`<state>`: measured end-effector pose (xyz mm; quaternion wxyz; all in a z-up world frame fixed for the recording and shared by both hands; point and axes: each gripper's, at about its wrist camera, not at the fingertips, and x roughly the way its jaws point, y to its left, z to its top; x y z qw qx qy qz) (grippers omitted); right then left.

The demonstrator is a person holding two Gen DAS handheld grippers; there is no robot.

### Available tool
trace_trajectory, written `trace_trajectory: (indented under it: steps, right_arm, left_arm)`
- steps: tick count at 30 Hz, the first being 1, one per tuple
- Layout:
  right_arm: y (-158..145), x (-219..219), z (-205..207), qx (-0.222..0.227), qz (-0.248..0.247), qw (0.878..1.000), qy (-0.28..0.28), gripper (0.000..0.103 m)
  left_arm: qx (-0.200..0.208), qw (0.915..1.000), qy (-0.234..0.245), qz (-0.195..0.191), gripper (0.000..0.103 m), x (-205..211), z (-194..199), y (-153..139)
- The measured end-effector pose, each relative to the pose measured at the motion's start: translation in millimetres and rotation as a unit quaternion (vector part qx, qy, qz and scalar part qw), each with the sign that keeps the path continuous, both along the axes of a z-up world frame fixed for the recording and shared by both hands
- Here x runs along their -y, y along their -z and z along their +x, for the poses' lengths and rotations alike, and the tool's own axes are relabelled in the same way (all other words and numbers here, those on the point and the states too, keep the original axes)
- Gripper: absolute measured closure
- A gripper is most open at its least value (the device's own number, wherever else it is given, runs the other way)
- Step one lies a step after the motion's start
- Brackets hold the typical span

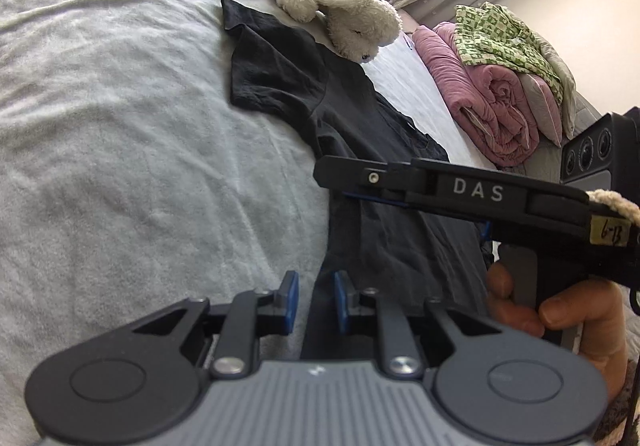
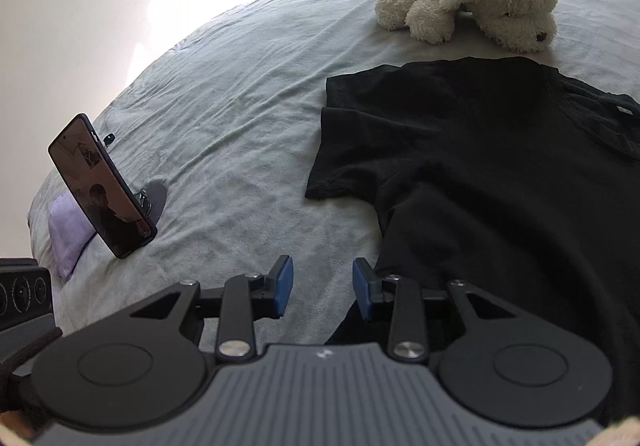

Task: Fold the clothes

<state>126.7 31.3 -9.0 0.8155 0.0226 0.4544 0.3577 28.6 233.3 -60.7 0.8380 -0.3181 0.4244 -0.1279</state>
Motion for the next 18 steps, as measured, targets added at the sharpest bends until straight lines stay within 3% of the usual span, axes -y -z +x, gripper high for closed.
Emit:
trace_trajectory:
  steps: [9,13,16,18]
  right_arm:
    - [11,5,-11,-0.001,-0.04,0.999,0.025,0.068]
    - [21,0,-18,0.019,-0.073,0.997,0.022,0.071]
    - [27,-5,-27,0.051,-0.103,0.993,0.013,0.076]
    - [29,-8,-33,0.078,-0.125,0.989,0.007,0.089]
  left_arm:
    - [-0.015,0.9996,0.023,0.005,0.084,17,4,-1]
    - [-0.021,0.9995,0.024,0.005,0.084,15,8,-1]
    - [-0.029,0.9991,0.03,0.012,0.084,15,10,2]
    - [-0.033,0.9988,0.033,0.017,0.084,15,11,3]
